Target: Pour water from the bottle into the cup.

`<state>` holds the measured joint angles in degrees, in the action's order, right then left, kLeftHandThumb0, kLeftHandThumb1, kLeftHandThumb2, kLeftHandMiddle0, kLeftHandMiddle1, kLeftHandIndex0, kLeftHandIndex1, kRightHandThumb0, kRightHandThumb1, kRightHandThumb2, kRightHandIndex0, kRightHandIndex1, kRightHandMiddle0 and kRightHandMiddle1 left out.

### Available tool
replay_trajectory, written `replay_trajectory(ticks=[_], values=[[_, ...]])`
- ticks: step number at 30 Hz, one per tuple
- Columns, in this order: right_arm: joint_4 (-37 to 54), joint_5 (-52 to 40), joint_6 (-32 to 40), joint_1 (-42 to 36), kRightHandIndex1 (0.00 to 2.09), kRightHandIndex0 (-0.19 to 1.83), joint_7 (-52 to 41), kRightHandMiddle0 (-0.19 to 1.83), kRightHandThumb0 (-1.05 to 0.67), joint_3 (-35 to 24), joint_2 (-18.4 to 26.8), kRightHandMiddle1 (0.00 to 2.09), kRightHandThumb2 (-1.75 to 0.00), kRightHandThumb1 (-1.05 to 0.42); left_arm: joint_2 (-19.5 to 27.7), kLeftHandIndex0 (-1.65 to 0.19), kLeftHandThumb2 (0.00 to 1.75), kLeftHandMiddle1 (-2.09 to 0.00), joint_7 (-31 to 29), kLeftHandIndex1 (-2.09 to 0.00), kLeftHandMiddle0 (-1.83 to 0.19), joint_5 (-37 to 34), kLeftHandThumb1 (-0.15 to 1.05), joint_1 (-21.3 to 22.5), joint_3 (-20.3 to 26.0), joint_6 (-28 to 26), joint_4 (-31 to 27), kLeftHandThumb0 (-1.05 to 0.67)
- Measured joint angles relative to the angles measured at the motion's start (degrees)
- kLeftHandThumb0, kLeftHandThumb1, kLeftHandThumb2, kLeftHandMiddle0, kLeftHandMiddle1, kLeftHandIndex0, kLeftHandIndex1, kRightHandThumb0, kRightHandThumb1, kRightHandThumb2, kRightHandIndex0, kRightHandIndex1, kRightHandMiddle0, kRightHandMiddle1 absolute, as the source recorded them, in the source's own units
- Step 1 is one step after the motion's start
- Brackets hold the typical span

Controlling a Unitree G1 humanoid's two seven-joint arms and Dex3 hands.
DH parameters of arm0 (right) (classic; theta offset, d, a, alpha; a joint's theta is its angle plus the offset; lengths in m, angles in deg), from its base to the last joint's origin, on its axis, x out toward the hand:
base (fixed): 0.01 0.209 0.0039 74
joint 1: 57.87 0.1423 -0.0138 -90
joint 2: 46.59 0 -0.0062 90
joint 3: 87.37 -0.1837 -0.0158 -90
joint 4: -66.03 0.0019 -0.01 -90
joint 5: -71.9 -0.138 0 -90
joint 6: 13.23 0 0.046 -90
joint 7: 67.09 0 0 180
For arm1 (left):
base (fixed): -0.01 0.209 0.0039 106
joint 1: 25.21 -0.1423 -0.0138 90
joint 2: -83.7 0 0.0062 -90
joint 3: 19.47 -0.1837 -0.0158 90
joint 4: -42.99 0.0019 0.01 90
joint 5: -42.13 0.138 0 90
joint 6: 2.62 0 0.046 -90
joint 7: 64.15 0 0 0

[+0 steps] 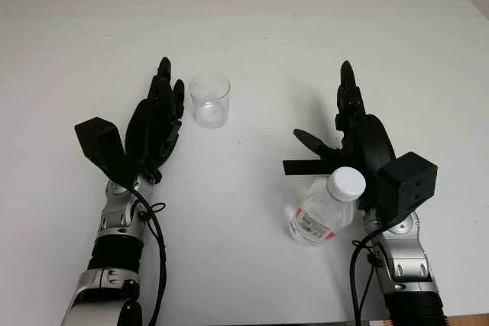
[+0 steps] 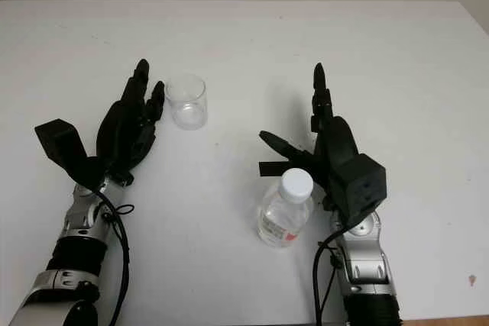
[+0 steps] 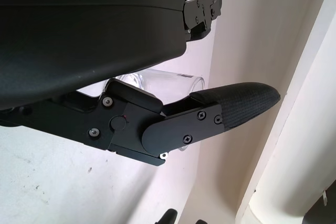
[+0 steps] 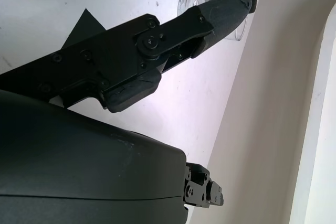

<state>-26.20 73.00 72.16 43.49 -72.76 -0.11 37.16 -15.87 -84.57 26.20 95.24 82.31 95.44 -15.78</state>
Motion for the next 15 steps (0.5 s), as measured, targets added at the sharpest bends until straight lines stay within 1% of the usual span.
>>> replay_trajectory(ticks=[11,15], values=[[0.0,-1.0,0.0,0.0,0.00,-0.19,-1.0,-0.19,-0.86,-0.6,0.2,0.00,-0.05,-0.92,0.0,0.19,0.71,-0.05,0.2,-0.02,0.16,0.0,1.05,0.1,0.0,-0.1,0.0,-0.84],[0.8,-2.6,1.0,-0.6,0.00,-0.19,-1.8,-0.19,-0.84,-2.3,0.6,0.00,-0.06,-0.93,0.0,0.19,0.71,-0.05,0.3,-0.01,0.18,0.1,1.05,0.1,-0.1,0.0,0.0,-0.84]])
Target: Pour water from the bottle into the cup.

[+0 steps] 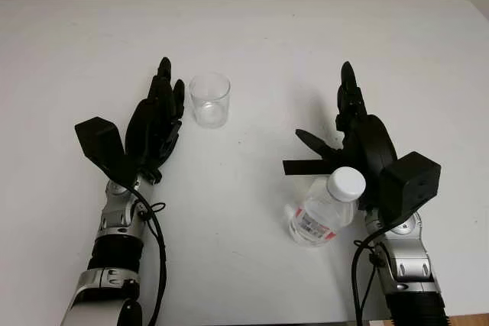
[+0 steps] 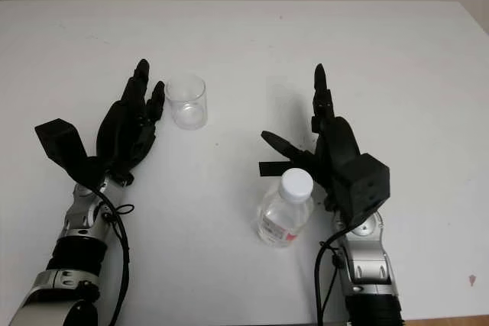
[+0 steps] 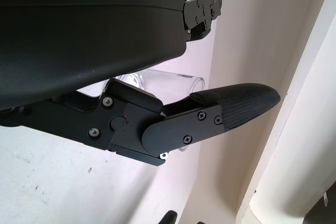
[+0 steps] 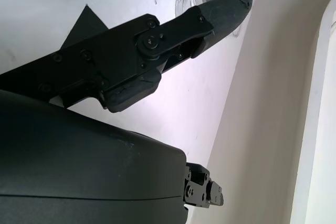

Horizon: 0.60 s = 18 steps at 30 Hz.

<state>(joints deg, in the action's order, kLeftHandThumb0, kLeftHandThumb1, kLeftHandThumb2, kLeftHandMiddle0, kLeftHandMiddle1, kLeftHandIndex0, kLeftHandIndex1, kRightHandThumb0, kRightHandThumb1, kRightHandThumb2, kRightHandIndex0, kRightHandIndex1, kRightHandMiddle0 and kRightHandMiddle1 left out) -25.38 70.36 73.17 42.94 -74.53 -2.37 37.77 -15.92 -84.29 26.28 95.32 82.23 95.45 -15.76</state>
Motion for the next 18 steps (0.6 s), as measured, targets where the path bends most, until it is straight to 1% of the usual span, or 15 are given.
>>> replay_trajectory(ticks=[2,5,9,15,18], values=[[1.6,-1.7,0.8,-1.4,0.00,-0.19,-0.8,-0.19,-0.83,-1.5,0.5,0.00,-0.06,-0.94,-0.1,0.18,0.71,-0.06,0.1,-0.02,0.16,0.0,1.05,0.0,0.0,0.1,0.0,-0.84],[5.5,-5.6,2.2,-5.2,0.00,-0.19,-2.8,-0.19,-0.85,-4.4,1.7,0.00,-0.06,-0.94,-0.2,0.18,0.71,-0.06,0.2,-0.02,0.15,0.0,1.05,0.1,0.0,0.1,0.0,-0.84],[9.9,-10.4,2.9,-11.0,0.00,-0.19,-6.0,-0.19,-0.82,-7.5,2.7,0.00,-0.05,-0.93,-0.3,0.19,0.70,-0.06,0.3,-0.02,0.15,0.0,1.05,0.2,0.0,0.1,0.4,-0.84],[16.3,-13.3,3.5,-19.0,0.00,-0.19,-8.2,-0.19,-0.82,-8.8,3.0,0.00,-0.06,-0.95,-0.3,0.19,0.71,-0.05,-0.3,-0.03,0.15,0.0,1.05,0.6,0.0,0.9,2.1,-0.84],[19.1,-14.3,2.6,-22.8,0.00,-0.19,-9.2,-0.19,-0.84,-8.8,2.7,0.00,-0.06,-0.96,-0.4,0.19,0.71,-0.05,-0.3,-0.03,0.15,0.0,1.05,0.7,0.0,0.9,2.3,-0.84]])
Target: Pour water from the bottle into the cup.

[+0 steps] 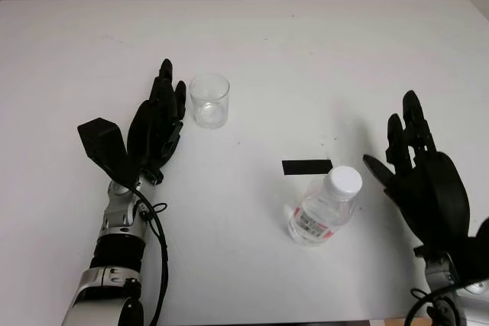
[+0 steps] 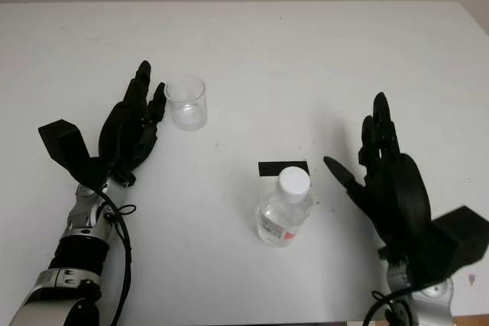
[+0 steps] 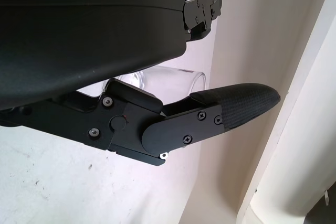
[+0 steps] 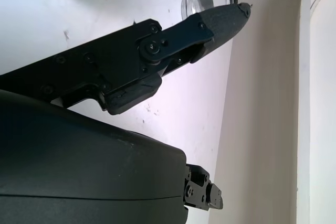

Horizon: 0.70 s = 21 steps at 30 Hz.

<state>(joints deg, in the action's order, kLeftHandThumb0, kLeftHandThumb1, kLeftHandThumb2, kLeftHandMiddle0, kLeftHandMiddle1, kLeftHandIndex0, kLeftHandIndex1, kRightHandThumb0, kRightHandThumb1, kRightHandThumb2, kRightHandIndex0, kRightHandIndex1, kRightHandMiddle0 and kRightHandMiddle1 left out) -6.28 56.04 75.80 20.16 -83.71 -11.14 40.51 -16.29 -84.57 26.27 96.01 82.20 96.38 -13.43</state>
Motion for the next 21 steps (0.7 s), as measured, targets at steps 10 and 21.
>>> replay_trajectory(ticks=[10,21], values=[[9.0,-0.1,-2.6,-11.0,0.00,-0.19,-1.5,-0.19,-0.93,4.0,-2.4,0.00,-0.05,-0.93,-0.1,0.19,0.71,-0.05,0.5,-0.03,0.15,0.0,1.05,0.3,0.0,-0.4,0.5,-0.85],[9.2,3.0,-10.2,-16.4,0.00,-0.19,-4.1,-0.19,-1.01,7.0,-2.8,0.00,-0.06,-0.93,-0.1,0.19,0.71,-0.05,0.5,-0.02,0.16,0.1,1.05,0.9,0.0,-0.3,1.5,-0.85]])
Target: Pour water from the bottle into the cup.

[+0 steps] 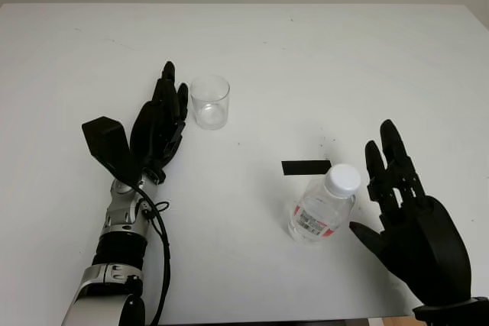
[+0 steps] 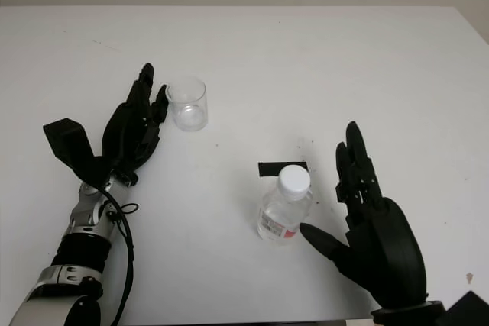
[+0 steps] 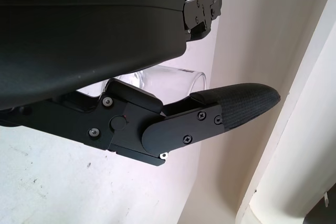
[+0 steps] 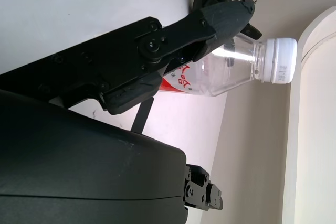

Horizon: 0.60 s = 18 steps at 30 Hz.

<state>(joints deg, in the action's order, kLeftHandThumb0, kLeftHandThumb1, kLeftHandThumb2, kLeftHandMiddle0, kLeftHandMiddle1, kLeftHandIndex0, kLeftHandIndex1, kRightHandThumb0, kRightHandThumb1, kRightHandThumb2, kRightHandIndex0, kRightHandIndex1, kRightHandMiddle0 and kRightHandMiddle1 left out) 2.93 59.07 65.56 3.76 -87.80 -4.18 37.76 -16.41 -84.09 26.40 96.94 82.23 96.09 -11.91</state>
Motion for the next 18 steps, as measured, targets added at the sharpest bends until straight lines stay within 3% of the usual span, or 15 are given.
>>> replay_trajectory(ticks=[9,18], values=[[-0.1,1.1,-0.8,-1.8,0.00,-0.19,-1.4,-0.19,-0.94,0.1,2.2,0.00,-0.05,-0.92,0.4,0.19,0.72,-0.05,-0.3,-0.02,0.16,0.1,1.05,0.3,0.0,1.3,1.2,-0.86],[-4.6,3.1,5.2,7.5,0.00,-0.19,2.1,-0.19,-0.90,6.5,0.2,0.00,-0.04,-0.88,0.4,0.19,0.73,-0.05,-0.5,-0.03,0.15,0.1,1.05,1.1,0.0,1.7,2.6,-0.85]])
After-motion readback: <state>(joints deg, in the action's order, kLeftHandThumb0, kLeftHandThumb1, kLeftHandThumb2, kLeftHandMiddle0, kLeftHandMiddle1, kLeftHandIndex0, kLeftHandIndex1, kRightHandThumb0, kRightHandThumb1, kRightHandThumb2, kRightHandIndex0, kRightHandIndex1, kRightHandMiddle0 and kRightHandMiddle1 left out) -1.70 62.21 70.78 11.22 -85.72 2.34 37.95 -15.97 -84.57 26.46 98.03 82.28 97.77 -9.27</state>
